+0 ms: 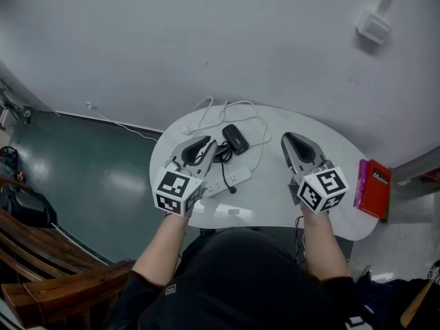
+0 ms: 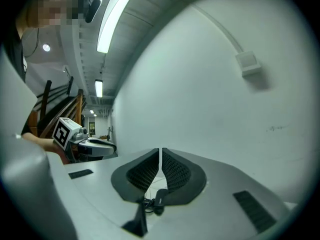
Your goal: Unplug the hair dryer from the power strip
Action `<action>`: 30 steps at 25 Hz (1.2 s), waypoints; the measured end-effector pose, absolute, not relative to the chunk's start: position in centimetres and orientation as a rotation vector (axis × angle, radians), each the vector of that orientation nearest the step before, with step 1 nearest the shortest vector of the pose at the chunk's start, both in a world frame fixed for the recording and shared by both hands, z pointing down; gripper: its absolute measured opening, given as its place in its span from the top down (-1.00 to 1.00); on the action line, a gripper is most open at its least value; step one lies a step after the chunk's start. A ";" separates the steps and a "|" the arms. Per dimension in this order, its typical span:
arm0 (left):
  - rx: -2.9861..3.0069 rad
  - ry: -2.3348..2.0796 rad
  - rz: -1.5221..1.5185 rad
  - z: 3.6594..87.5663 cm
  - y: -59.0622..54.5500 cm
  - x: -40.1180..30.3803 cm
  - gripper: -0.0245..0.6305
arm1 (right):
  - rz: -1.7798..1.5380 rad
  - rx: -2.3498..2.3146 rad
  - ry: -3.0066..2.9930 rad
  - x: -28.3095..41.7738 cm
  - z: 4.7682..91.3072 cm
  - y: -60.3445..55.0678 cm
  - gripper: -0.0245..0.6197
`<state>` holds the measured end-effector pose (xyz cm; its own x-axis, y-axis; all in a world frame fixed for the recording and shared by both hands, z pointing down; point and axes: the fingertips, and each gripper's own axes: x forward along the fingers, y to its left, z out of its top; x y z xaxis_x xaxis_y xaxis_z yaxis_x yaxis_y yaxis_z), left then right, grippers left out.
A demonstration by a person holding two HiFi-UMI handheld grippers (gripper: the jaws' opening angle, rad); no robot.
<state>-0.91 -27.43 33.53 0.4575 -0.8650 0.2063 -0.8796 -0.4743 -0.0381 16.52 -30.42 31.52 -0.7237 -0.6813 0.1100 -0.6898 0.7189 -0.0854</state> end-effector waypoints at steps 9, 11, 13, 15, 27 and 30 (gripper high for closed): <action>2.696 -1.614 0.226 28.0 -29.4 -2.9 0.73 | 0.083 1.172 -2.940 14.9 25.5 -30.2 0.80; 2.707 -1.628 0.202 26.8 -29.4 -3.3 0.73 | 0.046 1.243 -2.983 15.2 23.5 -30.2 0.80; 2.722 -1.647 0.175 25.6 -29.2 -3.7 0.73 | -0.033 1.332 -3.022 15.8 21.3 -29.9 0.80; 2.732 -1.664 0.161 24.7 -28.8 -4.1 0.73 | -0.136 1.380 -3.017 16.2 20.3 -29.2 0.81; 2.659 -1.666 0.192 26.9 -27.8 -5.5 0.74 | -0.086 1.416 -2.925 18.2 23.9 -28.4 0.82; 2.662 -1.657 0.205 27.2 -27.9 -5.2 0.75 | -0.052 1.393 -2.941 18.0 24.1 -28.6 0.82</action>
<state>-5.17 -27.93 27.19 0.4355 -0.8934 0.1102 -0.8934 -0.4440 -0.0688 17.95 -28.60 24.15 -0.6284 -0.7693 -0.1156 -0.7729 0.6343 -0.0198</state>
